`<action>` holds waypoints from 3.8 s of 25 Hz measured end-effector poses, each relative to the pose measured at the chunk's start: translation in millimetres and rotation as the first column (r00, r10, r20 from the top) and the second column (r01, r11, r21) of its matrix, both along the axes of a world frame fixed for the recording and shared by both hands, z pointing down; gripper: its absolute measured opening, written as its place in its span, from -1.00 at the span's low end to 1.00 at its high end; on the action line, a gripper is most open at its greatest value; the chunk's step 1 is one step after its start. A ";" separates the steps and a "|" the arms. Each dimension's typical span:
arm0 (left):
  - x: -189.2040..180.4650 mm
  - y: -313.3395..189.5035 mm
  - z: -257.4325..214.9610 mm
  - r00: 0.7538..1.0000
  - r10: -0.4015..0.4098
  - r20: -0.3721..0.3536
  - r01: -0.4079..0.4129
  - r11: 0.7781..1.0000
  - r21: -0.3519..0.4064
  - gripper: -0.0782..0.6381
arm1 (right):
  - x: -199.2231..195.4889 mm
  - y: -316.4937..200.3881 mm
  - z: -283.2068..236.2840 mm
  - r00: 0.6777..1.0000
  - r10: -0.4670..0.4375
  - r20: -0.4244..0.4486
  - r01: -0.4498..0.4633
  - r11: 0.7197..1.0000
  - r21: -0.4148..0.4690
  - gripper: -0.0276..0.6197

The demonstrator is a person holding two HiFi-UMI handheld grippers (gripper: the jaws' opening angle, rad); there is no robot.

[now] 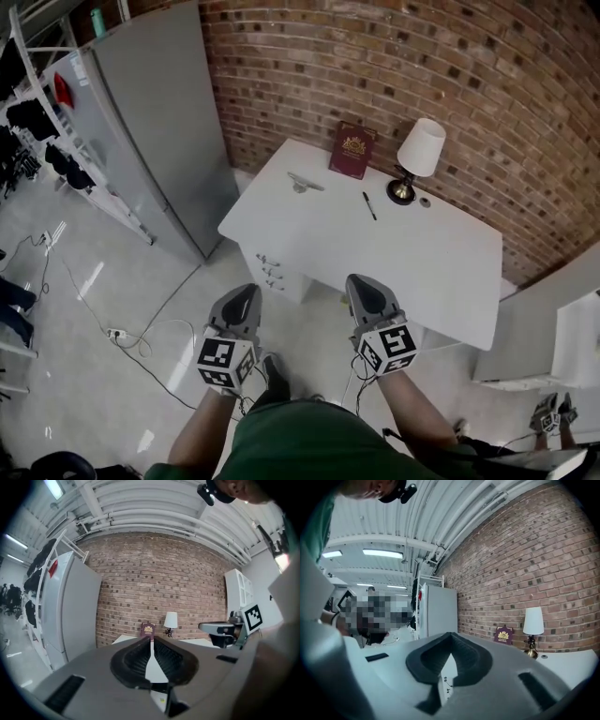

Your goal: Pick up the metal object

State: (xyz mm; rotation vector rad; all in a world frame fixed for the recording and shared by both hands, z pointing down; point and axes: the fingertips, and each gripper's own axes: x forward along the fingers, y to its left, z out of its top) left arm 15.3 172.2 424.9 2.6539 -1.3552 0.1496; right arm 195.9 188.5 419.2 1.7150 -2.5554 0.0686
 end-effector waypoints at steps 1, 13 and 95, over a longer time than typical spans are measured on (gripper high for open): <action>-1.0 -12.2 -2.2 1.000 0.009 -0.005 -0.009 1.000 0.004 -0.73 | -2.7 -9.0 2.8 1.000 0.006 0.000 -0.006 1.000 -0.014 -0.91; -54.1 -141.4 24.3 0.995 0.057 -0.082 -0.061 0.997 -0.055 -0.73 | -35.8 -119.1 37.3 0.987 0.102 -0.127 -0.121 0.980 -0.160 -0.91; -149.3 -382.5 128.8 0.964 -0.262 0.034 0.256 0.897 -0.360 -0.73 | -18.3 -526.7 321.3 0.691 -0.290 -0.662 -0.154 0.836 -0.526 -0.90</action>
